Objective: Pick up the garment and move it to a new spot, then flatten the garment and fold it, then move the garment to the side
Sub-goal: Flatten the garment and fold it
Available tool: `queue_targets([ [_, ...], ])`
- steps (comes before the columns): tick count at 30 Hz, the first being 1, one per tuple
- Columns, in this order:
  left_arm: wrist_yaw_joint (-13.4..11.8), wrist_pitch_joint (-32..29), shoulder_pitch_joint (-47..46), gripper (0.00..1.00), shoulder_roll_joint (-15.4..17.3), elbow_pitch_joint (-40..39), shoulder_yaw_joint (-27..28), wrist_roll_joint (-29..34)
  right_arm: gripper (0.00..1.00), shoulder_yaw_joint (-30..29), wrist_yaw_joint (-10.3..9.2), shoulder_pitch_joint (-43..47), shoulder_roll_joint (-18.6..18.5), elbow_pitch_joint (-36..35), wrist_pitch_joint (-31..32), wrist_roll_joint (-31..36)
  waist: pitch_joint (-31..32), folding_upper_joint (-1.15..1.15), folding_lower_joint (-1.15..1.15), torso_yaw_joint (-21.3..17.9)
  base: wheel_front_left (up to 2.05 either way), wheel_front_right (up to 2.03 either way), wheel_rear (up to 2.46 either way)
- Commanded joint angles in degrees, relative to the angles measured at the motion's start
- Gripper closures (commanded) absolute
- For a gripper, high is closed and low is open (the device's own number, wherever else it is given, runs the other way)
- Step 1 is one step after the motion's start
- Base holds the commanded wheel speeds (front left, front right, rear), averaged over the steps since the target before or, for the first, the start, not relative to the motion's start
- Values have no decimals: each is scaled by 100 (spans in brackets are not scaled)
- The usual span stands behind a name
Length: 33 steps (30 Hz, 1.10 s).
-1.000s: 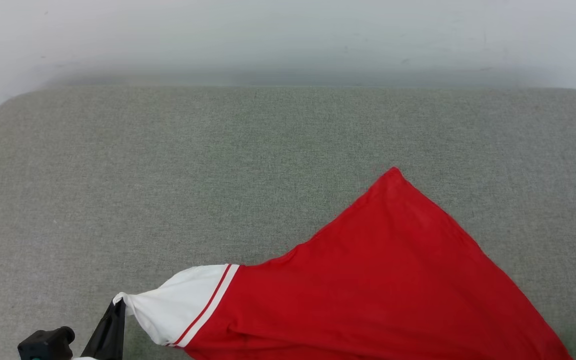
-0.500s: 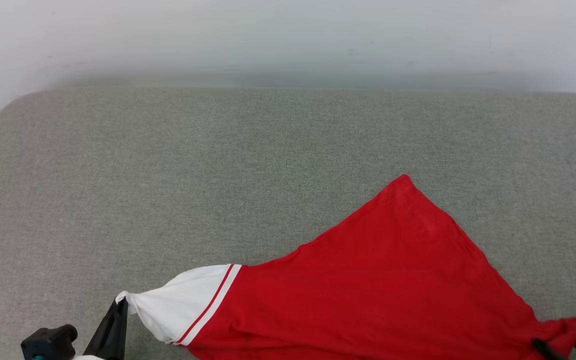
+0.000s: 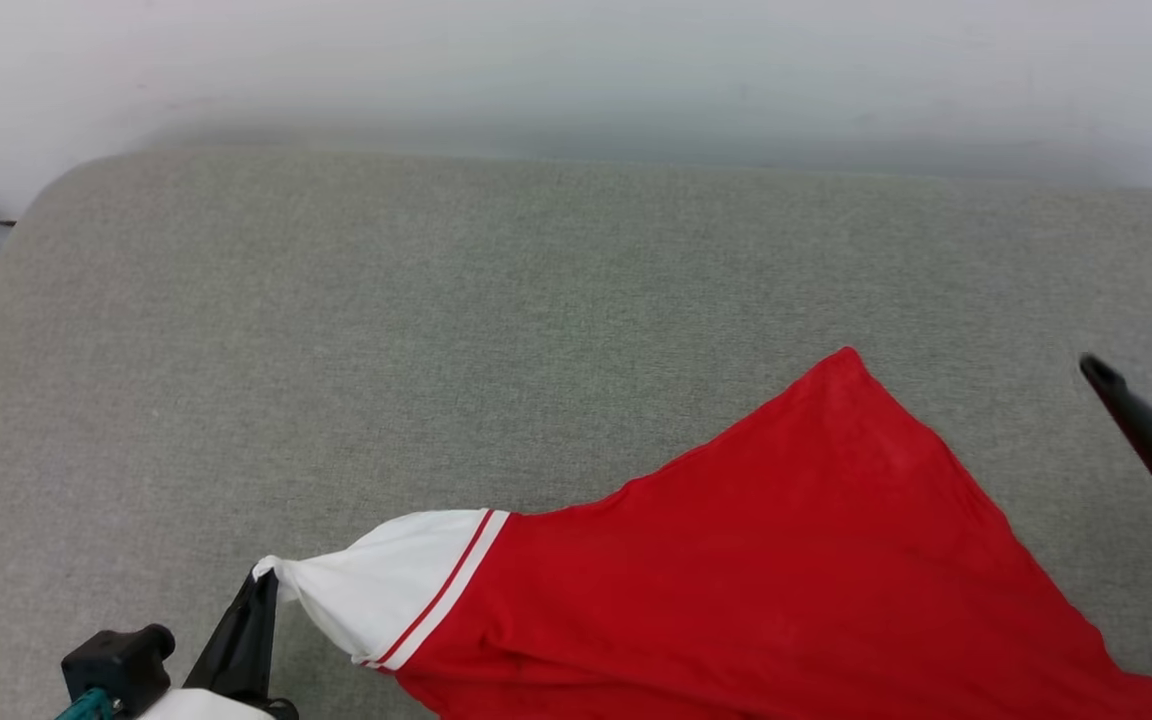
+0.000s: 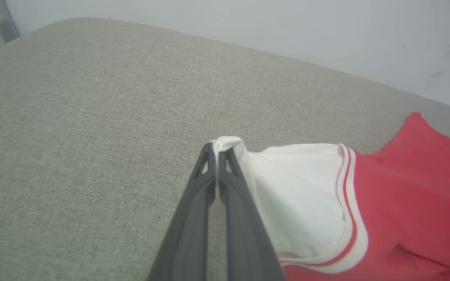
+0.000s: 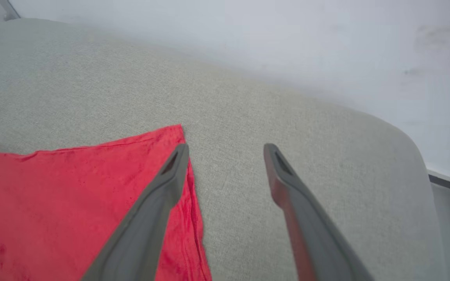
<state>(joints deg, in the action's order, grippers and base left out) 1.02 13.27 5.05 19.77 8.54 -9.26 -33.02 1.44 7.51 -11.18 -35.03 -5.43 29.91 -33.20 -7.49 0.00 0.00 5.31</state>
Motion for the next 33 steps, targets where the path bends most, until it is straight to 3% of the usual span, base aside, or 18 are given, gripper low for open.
queue_targets([
  [1, 17, -11, -113, 100, 7, -37, -27, 19, 0, 150, -4, -361, -15, -54, 168, 22, -89, 0, 0, 81, 0, 0, 0],
  [13, 147, 55, -635, 100, -183, -58, -322, 153, 0, 2338, -6, -2742, -427, 893, 2568, -257, -619, 0, 0, 564, 0, 0, 0],
  [18, 219, 92, -893, 100, -297, -24, -440, 207, 0, 3063, -6, -3335, -408, 1374, 3211, -276, -891, 0, 0, 762, 0, 0, 0],
  [24, 318, 154, -1203, 100, -455, 31, -560, 272, 0, 3737, -6, -3879, -266, 2274, 3199, -143, -1300, 0, 0, 999, 0, 0, 0],
  [33, 402, 183, -1381, 100, -552, 138, -583, 330, 0, 4453, -4, -3556, -291, 2960, 2914, -369, -1535, 0, 0, 1090, 0, 0, 0],
])
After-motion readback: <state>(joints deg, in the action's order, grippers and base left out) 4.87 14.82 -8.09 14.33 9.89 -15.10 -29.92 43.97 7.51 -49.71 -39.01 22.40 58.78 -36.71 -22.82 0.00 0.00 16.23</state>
